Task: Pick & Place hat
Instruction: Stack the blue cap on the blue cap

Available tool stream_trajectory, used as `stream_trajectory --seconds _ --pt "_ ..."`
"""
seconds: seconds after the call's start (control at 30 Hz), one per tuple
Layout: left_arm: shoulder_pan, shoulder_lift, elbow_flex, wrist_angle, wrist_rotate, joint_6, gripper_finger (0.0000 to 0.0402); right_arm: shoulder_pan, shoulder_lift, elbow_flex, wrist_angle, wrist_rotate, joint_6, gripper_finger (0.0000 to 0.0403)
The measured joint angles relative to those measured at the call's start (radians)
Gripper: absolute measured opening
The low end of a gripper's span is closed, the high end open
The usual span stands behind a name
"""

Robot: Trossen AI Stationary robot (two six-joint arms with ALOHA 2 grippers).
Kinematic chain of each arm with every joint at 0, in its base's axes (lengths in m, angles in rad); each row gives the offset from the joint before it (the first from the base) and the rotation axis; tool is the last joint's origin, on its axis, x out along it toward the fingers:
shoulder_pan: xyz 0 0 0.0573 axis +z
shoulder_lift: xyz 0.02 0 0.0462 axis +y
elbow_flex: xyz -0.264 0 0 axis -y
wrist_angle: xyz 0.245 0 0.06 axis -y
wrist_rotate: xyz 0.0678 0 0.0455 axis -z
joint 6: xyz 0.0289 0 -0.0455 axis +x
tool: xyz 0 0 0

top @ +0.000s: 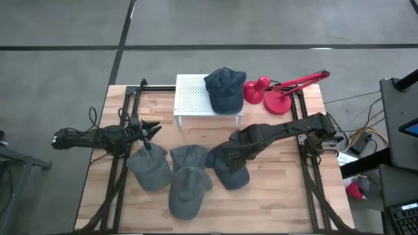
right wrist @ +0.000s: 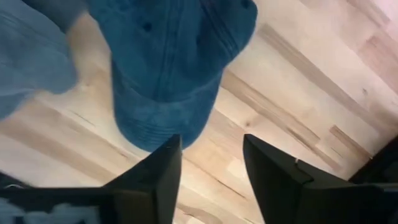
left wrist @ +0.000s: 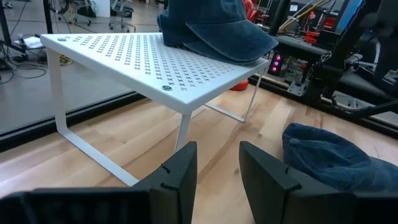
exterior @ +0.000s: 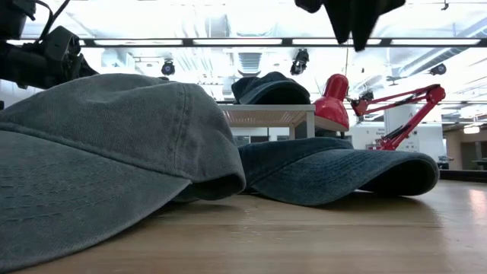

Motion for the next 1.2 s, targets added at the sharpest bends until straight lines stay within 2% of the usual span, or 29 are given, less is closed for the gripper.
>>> stream_trajectory --seconds 0.2,0.43,0.67,0.9,1.2 --pt "0.0 0.0 0.0 0.001 0.0 0.0 0.0122 0.001 0.0 -0.095 0.14 0.004 -0.001 0.0232" --pt "0.0 0.0 0.0 0.001 0.0 -0.001 0.0122 0.001 0.0 -0.219 0.336 0.023 -0.004 0.0266" --pt "0.0 0.0 0.0 0.001 0.0 -0.002 0.0122 0.001 0.0 -0.324 0.393 0.022 0.082 0.0283" --pt "0.0 0.0 0.0 0.002 0.0 -0.002 0.0122 0.001 0.0 -0.397 0.551 0.022 0.086 0.0294" --pt "0.0 0.0 0.0 0.002 0.0 -0.003 0.0122 -0.01 0.0 -0.478 0.618 0.023 0.12 0.0293"
